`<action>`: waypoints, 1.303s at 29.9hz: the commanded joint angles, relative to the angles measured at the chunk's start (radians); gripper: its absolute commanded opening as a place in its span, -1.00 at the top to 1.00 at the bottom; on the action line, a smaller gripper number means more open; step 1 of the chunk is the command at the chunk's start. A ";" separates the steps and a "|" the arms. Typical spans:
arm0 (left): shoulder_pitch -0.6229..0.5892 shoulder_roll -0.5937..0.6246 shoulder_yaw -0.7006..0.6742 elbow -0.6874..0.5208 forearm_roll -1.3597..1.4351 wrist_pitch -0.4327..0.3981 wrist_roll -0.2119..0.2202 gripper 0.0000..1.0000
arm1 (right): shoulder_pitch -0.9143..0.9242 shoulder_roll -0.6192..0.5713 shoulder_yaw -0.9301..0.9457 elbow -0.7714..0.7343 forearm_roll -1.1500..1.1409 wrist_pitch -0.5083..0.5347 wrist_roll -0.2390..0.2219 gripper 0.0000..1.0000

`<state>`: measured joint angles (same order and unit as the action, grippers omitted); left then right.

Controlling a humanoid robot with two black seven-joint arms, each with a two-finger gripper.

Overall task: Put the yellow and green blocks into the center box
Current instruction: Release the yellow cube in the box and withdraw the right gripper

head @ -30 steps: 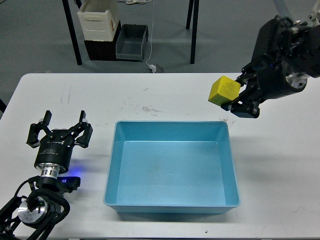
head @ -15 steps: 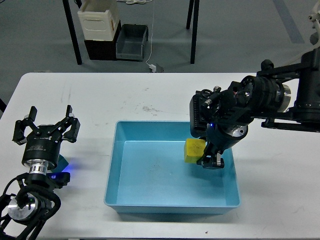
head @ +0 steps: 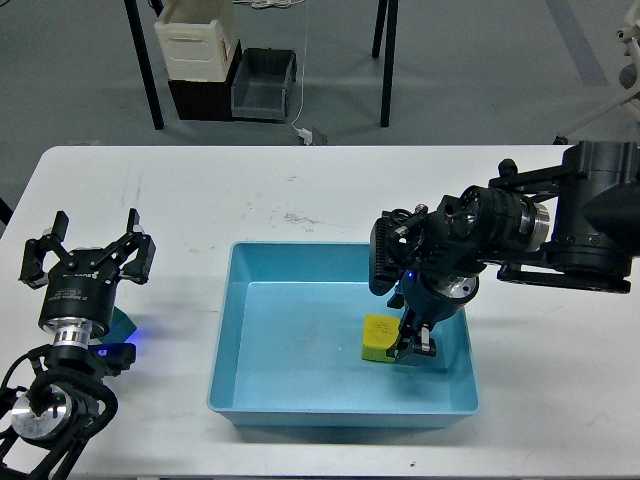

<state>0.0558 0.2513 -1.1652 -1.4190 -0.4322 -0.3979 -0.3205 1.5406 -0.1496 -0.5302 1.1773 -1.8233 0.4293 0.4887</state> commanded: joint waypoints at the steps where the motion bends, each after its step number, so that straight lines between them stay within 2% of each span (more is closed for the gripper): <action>1: -0.002 0.025 0.004 0.000 0.003 0.002 0.005 -1.00 | 0.000 -0.016 0.054 -0.004 0.022 -0.018 0.000 -0.91; 6: -0.008 0.133 0.013 -0.005 0.048 0.002 0.009 -1.00 | -0.059 -0.123 0.293 0.007 0.108 -0.167 0.000 -0.91; 11: -0.045 0.259 0.015 -0.003 0.225 0.014 0.014 -1.00 | -0.203 -0.143 0.496 0.015 0.131 -0.386 0.000 -0.91; 15: -0.103 0.380 0.015 0.006 0.397 0.076 0.017 -1.00 | -0.376 -0.140 0.677 0.048 0.131 -0.561 0.000 -0.91; 19: -0.168 0.454 0.015 0.055 0.405 0.171 0.049 -1.00 | -0.508 -0.128 0.863 0.120 0.133 -0.580 0.000 -0.92; 22: -0.200 0.499 0.015 0.069 0.414 0.169 0.089 -1.00 | -0.621 -0.093 1.007 0.146 0.166 -0.580 0.000 -0.93; 24: -0.215 0.531 0.015 0.069 0.423 0.174 0.093 -1.00 | -0.698 -0.073 1.110 0.162 0.202 -0.578 0.000 -0.95; 26: -0.234 0.546 0.016 0.074 0.469 0.183 0.081 -1.00 | -0.760 -0.070 1.203 0.174 0.248 -0.572 0.000 -0.95; 28: -0.260 0.546 0.015 0.075 0.617 0.186 0.071 -1.00 | -0.827 -0.070 1.297 0.186 0.321 -0.563 -0.039 -0.96; 30: -0.269 0.546 0.013 0.084 0.809 0.186 0.046 -1.00 | -0.891 -0.070 1.381 0.200 0.406 -0.549 -0.053 -0.96; 33: -0.274 0.548 0.009 0.086 1.100 0.182 -0.041 -1.00 | -0.974 -0.070 1.508 0.214 0.539 -0.512 -0.056 -0.96; 35: -0.280 0.552 0.009 0.075 1.280 0.180 -0.145 -1.00 | -1.045 -0.056 1.596 0.235 0.657 -0.506 -0.056 -0.96; 36: -0.280 0.562 0.009 0.069 1.364 0.179 -0.168 -1.00 | -1.077 -0.036 1.639 0.245 0.706 -0.503 -0.056 -0.96; 39: -0.283 0.588 0.013 0.037 1.558 0.179 -0.168 -0.97 | -1.174 0.002 1.763 0.268 0.750 -0.501 -0.059 -0.96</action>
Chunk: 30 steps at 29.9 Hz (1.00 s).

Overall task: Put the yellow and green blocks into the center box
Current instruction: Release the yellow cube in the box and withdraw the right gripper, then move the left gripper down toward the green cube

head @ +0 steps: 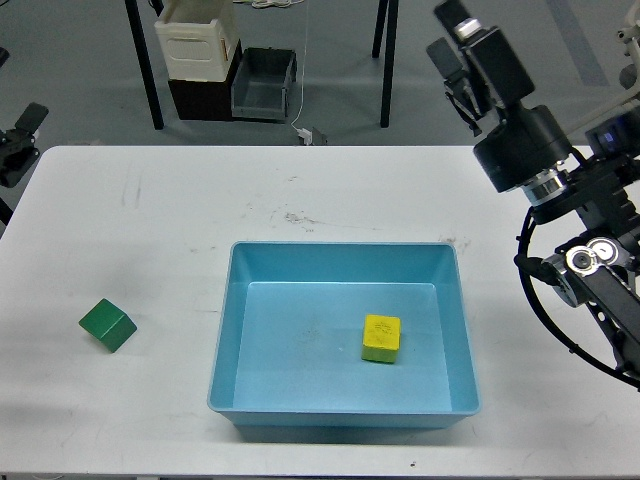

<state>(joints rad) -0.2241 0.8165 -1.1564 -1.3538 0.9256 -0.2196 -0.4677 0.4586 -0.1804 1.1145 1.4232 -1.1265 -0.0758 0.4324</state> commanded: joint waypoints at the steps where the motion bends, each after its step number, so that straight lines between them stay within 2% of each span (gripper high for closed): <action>1: -0.008 0.029 0.004 -0.034 0.247 0.002 -0.021 -0.96 | -0.125 0.036 0.148 0.028 0.057 0.005 -0.004 -0.96; 5: -0.031 0.033 0.007 -0.079 0.422 -0.001 -0.021 -0.96 | -0.291 0.030 0.251 0.089 0.065 0.040 -0.024 -0.96; 8: -0.055 0.065 0.032 -0.088 0.570 -0.032 -0.021 -0.96 | -0.424 0.024 0.332 0.108 0.129 0.114 -0.043 -0.96; 11: -0.135 0.098 0.121 -0.090 0.725 -0.086 -0.021 -0.97 | -0.489 -0.011 0.360 0.103 0.259 0.140 -0.075 -0.96; 14: -0.248 0.102 0.240 -0.090 0.825 -0.138 -0.021 -0.98 | -0.529 -0.073 0.350 0.103 0.376 0.140 -0.080 -0.96; 17: -0.362 0.159 0.369 -0.093 0.861 -0.266 -0.021 -0.98 | -0.555 -0.083 0.355 0.103 0.416 0.140 -0.078 -0.96; 21: -0.510 0.199 0.535 -0.139 0.886 -0.269 -0.021 -0.98 | -0.587 -0.083 0.363 0.103 0.421 0.139 -0.075 -0.96; 24: -0.578 0.204 0.653 -0.157 0.915 -0.269 -0.021 -0.98 | -0.595 -0.083 0.364 0.103 0.421 0.136 -0.070 -0.97; 30: -0.581 0.201 0.785 -0.150 1.123 -0.269 -0.021 -0.98 | -0.617 -0.082 0.363 0.103 0.421 0.134 -0.069 -0.97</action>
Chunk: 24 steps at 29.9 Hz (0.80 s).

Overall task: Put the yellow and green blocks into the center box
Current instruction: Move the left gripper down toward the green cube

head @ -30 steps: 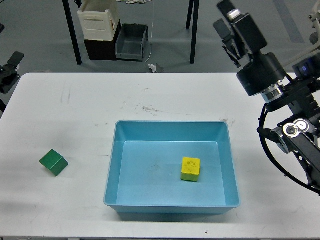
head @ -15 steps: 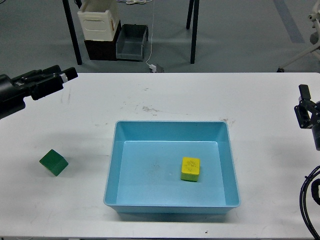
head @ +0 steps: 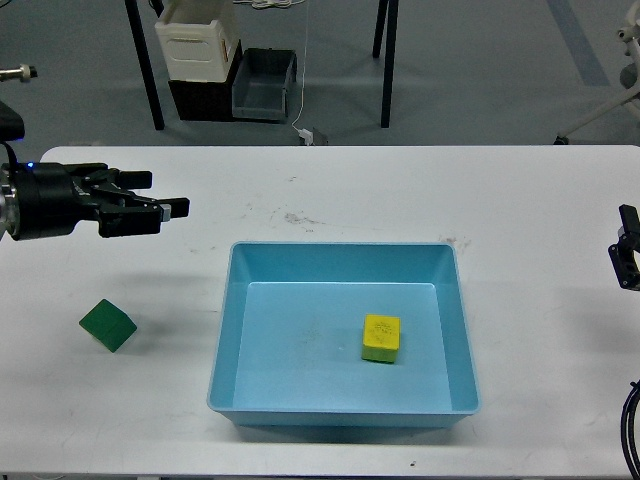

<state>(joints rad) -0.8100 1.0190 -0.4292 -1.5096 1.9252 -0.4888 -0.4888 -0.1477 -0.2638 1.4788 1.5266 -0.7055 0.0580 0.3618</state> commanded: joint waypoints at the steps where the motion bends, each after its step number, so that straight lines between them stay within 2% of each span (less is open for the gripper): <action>1: 0.006 -0.002 0.067 0.011 0.162 0.000 0.000 -0.98 | -0.013 0.001 0.000 0.000 0.000 0.000 0.002 -0.97; 3: 0.011 -0.002 0.087 0.023 0.247 0.000 0.000 -0.98 | -0.015 0.001 0.000 0.000 0.000 0.000 0.002 -0.97; 9: 0.011 -0.002 0.159 0.109 0.256 0.000 0.000 -0.98 | -0.016 0.001 -0.002 0.000 0.000 0.000 0.005 -0.97; 24: 0.012 -0.008 0.210 0.157 0.256 0.000 0.000 -0.99 | -0.027 0.008 -0.003 0.000 0.000 0.000 0.006 -0.97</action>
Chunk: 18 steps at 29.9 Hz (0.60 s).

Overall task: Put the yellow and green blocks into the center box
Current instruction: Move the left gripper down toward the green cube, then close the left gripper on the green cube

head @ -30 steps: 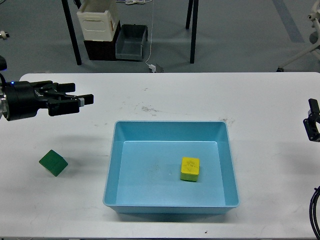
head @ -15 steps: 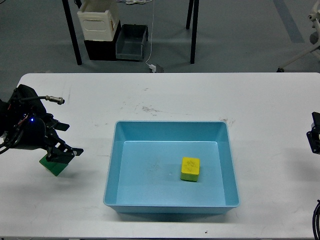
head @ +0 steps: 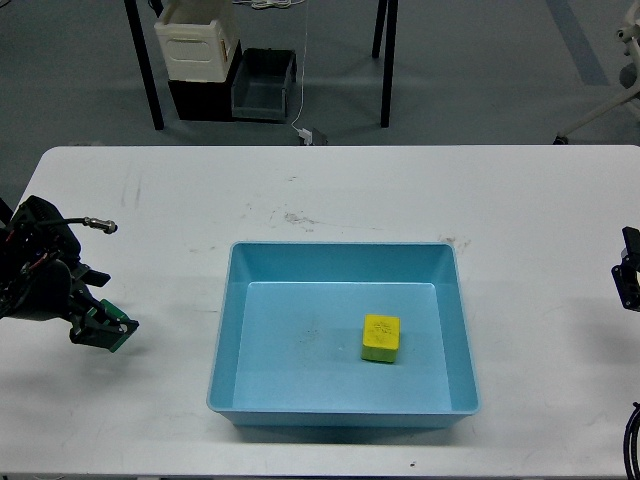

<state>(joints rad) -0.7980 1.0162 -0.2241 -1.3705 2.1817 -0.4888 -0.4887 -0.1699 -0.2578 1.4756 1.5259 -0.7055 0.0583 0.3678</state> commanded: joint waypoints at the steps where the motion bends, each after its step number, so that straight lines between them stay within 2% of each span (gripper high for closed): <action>1: 0.000 -0.007 0.006 0.027 0.000 0.000 0.000 -0.99 | -0.005 0.002 0.002 -0.001 0.000 0.000 0.000 -0.97; 14: -0.004 -0.011 0.040 0.070 0.000 0.000 0.000 -0.96 | -0.008 0.003 0.002 -0.001 0.000 -0.003 0.000 -0.97; 16: -0.003 -0.011 0.040 0.070 0.000 0.000 0.000 -0.92 | -0.008 0.003 0.002 -0.003 0.000 -0.002 0.000 -0.97; 18: -0.003 -0.013 0.040 0.070 0.000 0.000 0.000 -0.75 | -0.010 0.003 0.003 -0.003 -0.002 -0.002 0.000 -0.97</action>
<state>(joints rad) -0.8019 1.0048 -0.1836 -1.3007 2.1817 -0.4886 -0.4887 -0.1777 -0.2547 1.4774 1.5242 -0.7058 0.0564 0.3683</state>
